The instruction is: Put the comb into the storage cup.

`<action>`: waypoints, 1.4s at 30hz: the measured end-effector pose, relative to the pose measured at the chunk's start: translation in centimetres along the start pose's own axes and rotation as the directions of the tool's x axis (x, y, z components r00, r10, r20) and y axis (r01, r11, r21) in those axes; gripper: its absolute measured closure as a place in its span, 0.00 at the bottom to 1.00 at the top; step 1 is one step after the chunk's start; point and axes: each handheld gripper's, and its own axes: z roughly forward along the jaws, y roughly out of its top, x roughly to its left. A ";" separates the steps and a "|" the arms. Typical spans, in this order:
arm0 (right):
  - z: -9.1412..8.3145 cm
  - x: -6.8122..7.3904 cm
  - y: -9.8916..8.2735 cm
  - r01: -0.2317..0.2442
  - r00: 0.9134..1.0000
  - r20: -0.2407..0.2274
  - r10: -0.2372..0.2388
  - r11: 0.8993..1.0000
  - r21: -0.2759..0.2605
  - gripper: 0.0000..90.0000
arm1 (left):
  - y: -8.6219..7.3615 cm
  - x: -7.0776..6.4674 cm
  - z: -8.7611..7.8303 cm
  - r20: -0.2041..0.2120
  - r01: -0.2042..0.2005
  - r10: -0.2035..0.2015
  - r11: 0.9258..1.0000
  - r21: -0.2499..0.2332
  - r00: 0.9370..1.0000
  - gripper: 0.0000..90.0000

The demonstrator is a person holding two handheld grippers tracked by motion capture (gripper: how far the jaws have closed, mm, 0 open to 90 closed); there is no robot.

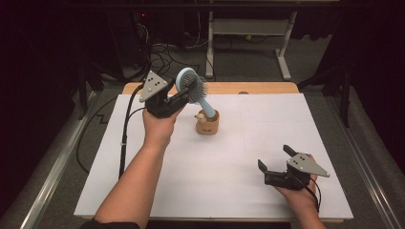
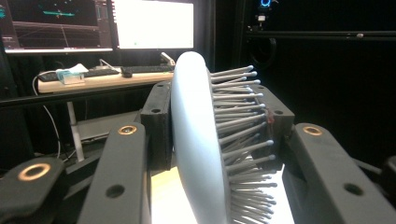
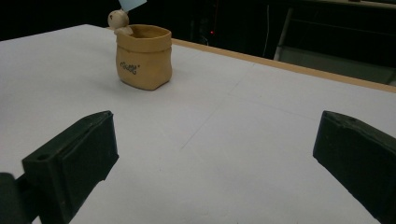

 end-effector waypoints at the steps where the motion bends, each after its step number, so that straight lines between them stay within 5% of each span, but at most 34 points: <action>1: 0.0 0.0 0.0 0.000 1.000 0.000 0.000 1.000 -0.001 0.00 | 0.0 0.1 0.2 0.000 0.001 -0.001 1.000 0.001 1.000 0.64; 42: 0.0 -0.3 0.0 -0.008 1.000 0.004 0.008 1.000 -0.007 0.00 | -3.7 1.7 3.7 -0.039 0.059 -0.056 0.995 0.085 0.998 0.64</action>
